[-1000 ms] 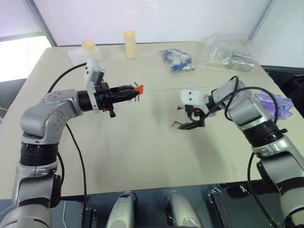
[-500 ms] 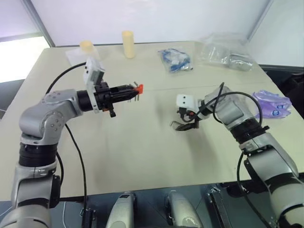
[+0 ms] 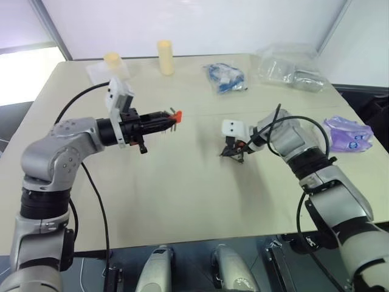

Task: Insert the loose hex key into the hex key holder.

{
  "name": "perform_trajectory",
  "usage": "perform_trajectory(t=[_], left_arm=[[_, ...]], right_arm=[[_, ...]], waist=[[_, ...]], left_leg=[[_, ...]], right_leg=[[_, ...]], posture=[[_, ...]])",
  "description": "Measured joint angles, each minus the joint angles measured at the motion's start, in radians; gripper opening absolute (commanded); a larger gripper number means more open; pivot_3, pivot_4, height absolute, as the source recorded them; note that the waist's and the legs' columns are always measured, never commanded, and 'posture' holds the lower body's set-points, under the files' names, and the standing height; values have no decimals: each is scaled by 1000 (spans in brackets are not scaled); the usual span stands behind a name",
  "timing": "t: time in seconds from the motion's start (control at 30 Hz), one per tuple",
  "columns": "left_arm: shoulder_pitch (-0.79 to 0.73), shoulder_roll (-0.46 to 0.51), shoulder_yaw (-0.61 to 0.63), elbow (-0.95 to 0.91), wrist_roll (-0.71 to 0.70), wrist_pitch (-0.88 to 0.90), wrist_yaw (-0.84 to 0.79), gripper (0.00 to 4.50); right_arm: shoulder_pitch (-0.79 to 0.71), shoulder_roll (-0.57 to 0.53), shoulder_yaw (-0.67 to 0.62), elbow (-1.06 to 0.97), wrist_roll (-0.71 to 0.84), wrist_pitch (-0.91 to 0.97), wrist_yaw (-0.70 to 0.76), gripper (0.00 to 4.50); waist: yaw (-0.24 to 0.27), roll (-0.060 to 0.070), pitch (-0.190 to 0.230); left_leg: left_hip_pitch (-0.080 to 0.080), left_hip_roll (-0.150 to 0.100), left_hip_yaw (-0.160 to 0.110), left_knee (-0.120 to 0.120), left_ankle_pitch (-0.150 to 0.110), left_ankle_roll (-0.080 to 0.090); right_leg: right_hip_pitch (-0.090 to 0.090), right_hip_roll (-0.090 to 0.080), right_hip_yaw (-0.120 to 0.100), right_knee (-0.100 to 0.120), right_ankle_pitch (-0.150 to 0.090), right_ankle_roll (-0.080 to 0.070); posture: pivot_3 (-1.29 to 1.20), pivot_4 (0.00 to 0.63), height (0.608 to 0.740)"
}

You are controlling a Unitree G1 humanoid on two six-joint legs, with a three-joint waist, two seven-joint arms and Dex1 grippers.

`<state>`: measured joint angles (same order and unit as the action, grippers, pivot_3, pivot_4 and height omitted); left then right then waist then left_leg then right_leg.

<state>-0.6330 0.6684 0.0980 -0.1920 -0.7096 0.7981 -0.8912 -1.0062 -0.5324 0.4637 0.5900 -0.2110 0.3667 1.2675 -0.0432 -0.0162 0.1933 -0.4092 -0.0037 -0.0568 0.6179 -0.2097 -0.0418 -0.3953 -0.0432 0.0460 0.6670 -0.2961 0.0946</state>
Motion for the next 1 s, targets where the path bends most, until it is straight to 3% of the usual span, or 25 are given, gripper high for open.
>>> perform_trajectory(t=[0.13,0.23,0.4,0.57,0.73,1.0], left_arm=[[0,-1,0,0,0,0,1,129],[0,-5,0,3,0,0,3,129],[0,-21,1,27,0,-1,11,129],[-5,-57,3,83,8,-17,33,129],[-47,-84,1,119,22,-35,49,129],[-70,-109,-6,141,39,-42,56,129]], right_arm=[[51,4,-48,-73,7,9,-83,43],[85,28,-151,-135,33,-54,-243,43],[89,119,-331,-348,91,-60,-496,43],[151,241,-428,-570,144,-59,-694,43],[183,298,-413,-731,197,-27,-741,43],[211,340,-371,-802,241,-19,-758,43]], waist=[[0,0,0],[-2,0,0],[1,0,0],[6,0,0],[5,0,0],[0,0,0]], left_leg=[[0,0,0,0,0,0],[-1,0,1,-1,0,0],[-2,0,1,-3,0,0],[-2,0,1,-3,0,0],[-2,0,1,-2,0,0],[-2,0,1,-3,0,0]], right_leg=[[0,0,0,0,0,0],[-2,0,1,1,0,0],[-4,0,1,1,0,0],[-3,-1,1,0,0,0],[-3,-1,1,0,0,0],[-4,0,1,1,0,0]], posture=[[0,150,740],[0,150,740],[0,150,740],[0,150,740],[0,150,740],[0,150,740]])
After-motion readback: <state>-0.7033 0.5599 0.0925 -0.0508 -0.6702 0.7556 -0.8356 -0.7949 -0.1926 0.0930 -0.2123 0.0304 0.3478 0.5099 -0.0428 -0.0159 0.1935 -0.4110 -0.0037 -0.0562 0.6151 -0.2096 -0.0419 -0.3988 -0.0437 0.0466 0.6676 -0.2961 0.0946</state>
